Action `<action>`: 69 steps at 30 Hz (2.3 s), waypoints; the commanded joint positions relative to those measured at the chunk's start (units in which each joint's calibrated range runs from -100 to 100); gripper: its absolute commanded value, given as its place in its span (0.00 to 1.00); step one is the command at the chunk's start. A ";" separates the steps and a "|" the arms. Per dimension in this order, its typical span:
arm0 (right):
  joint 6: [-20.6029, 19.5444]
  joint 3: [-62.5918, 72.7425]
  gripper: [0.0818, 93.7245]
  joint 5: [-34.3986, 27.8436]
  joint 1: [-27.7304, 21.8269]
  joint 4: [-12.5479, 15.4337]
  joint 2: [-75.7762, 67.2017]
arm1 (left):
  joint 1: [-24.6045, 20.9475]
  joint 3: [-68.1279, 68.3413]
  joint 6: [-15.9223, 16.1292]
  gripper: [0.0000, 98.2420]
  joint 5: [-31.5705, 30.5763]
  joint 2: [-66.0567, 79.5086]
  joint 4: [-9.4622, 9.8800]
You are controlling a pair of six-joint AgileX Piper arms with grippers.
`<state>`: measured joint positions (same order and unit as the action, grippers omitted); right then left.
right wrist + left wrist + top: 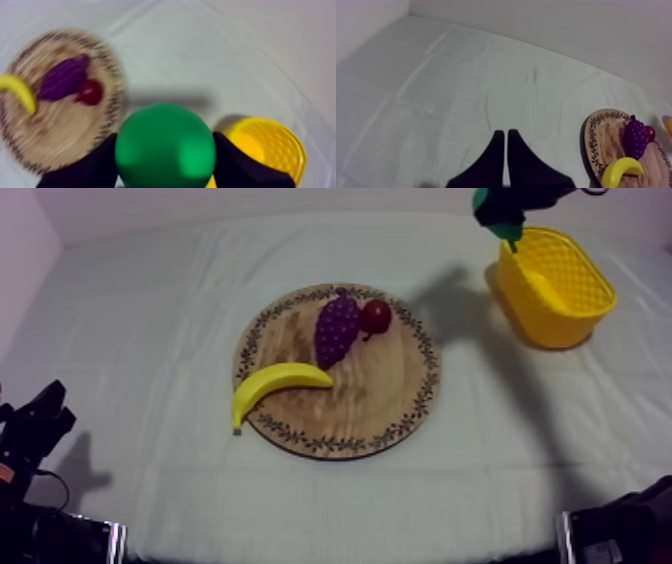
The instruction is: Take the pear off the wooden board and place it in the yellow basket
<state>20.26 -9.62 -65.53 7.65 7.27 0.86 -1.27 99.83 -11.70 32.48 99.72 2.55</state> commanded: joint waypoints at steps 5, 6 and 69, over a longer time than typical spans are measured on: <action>-3.42 2.63 0.43 4.28 -6.94 -2.42 6.02 | 0.00 -0.05 0.00 0.00 0.01 0.02 0.01; -3.85 3.38 0.43 4.68 -7.75 -2.72 7.32 | 0.00 -0.05 0.00 0.00 0.01 0.02 0.01; -0.32 -86.37 0.00 26.57 -11.95 4.16 -78.62 | 0.00 -0.05 0.00 0.00 0.01 0.02 0.01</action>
<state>27.19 -94.53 -37.61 -4.41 14.11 -72.59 -1.27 99.83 -11.70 32.48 99.72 2.55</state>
